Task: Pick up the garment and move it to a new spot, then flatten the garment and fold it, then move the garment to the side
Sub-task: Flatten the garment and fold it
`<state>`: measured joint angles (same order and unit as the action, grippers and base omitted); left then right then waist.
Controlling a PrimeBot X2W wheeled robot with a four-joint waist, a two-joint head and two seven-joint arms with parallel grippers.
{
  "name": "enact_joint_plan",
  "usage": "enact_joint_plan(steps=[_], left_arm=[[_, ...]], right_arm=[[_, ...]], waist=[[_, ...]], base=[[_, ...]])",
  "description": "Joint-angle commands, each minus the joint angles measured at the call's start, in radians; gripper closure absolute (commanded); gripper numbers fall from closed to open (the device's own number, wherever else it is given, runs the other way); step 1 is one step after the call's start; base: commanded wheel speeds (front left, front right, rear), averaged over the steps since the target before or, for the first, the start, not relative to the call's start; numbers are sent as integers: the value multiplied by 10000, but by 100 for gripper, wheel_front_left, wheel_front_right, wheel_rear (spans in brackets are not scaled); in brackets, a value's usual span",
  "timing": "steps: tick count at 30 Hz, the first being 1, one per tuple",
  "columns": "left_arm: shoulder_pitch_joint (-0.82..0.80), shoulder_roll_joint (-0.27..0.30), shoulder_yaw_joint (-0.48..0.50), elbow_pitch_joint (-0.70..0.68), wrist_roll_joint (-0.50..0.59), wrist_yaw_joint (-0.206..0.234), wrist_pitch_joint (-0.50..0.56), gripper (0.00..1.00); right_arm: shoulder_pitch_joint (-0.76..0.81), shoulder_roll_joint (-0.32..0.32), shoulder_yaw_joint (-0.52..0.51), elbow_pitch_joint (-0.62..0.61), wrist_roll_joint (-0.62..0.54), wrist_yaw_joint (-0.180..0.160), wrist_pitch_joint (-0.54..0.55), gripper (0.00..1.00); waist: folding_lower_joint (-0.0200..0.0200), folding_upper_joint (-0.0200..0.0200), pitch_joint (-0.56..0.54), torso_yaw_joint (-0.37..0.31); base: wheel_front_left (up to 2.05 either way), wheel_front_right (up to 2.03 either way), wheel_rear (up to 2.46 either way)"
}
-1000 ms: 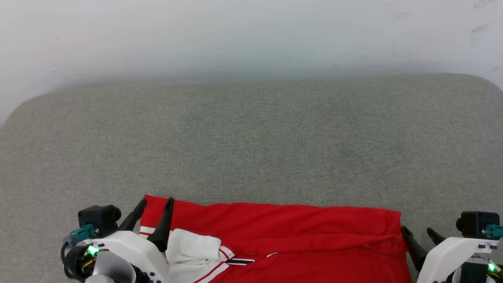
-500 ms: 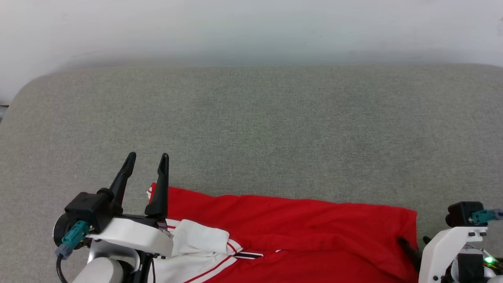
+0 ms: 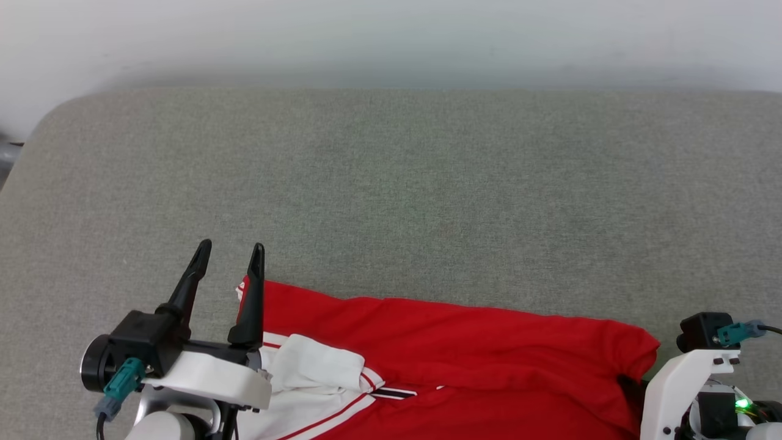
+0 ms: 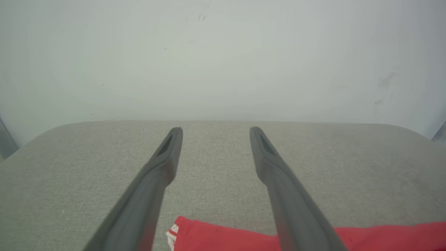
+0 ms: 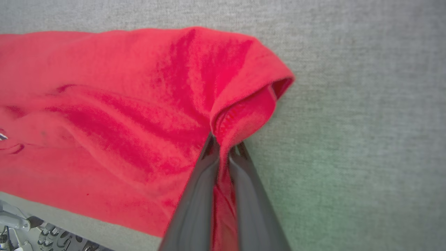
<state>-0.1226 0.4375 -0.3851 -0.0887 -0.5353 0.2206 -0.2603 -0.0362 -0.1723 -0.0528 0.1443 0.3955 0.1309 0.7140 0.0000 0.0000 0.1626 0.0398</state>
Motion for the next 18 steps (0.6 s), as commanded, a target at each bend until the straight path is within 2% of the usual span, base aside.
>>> enact_joint_plan(steps=[1, 9, 18], left_arm=[[98, 45, 9, 16, 133, 7, -66, 0], [450, 117, -67, -5, 326, 93, -57, 0], [700, 40, -151, 9, 320, 249, -40, 0]], right_arm=[[57, -34, 21, 85, -38, -6, 16, 100], [19, -361, -880, -242, -99, -9, 118, 100], [252, -211, -3172, -594, -217, -7, 799, 100]], waist=[[0, 0, -121, -65], [0, 0, -526, -268], [0, 0, -746, -334]], base=[[0, 0, 0], [0, 0, 0], [0, 0, 0]])
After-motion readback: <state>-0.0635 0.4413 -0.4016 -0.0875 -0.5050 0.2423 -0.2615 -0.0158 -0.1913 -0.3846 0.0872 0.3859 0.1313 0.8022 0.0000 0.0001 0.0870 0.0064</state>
